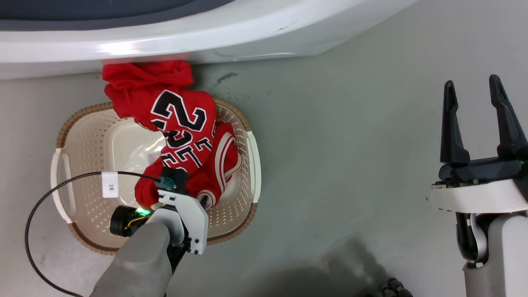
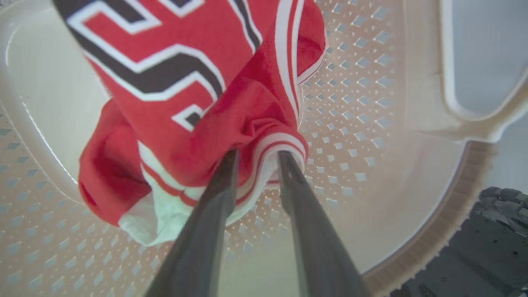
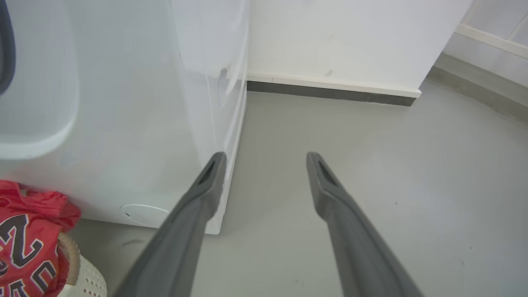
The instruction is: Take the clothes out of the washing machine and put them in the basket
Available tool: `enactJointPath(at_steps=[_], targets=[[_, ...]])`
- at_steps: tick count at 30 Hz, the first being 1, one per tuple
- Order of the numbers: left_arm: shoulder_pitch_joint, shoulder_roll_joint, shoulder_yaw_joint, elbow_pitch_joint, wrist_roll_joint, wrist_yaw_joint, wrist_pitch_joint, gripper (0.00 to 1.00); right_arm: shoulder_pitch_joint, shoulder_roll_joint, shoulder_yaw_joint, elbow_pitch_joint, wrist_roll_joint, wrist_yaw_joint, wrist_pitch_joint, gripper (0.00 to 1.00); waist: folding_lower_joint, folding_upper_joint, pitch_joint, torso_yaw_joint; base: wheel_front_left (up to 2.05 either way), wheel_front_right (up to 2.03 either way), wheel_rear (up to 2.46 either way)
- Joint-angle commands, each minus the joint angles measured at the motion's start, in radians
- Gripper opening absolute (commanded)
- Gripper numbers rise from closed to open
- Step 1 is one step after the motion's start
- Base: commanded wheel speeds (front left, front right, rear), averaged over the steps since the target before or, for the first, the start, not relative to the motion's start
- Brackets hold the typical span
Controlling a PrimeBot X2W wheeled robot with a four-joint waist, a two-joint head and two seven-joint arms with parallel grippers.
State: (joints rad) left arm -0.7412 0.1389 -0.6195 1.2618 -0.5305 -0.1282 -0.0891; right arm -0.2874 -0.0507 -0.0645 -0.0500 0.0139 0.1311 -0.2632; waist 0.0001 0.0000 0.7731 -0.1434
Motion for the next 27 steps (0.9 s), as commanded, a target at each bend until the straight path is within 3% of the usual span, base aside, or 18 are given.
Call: enactJointPath(at_steps=[1,16,27], targets=[[0.017,-0.007,-0.011,0.002,-0.008,-0.001,-0.003,1.00,-0.009,0.001,0.002,0.005,0.000,-0.001,-0.002,1.00,-0.0001,0.0000,-0.028,0.004,0.00,0.00,0.00],[0.170,-0.018,-0.046,-0.046,-0.050,0.004,-0.174,1.00,0.123,0.001,0.023,0.059,-0.014,-0.001,-0.002,1.00,-0.0001,0.0000,-0.332,0.062,0.00,0.00,0.00],[0.377,0.033,0.100,-0.424,0.055,0.110,-0.176,1.00,0.225,0.001,0.025,0.079,-0.025,-0.001,-0.002,1.00,-0.0001,0.0000,-0.509,0.106,0.00,0.00,0.00]])
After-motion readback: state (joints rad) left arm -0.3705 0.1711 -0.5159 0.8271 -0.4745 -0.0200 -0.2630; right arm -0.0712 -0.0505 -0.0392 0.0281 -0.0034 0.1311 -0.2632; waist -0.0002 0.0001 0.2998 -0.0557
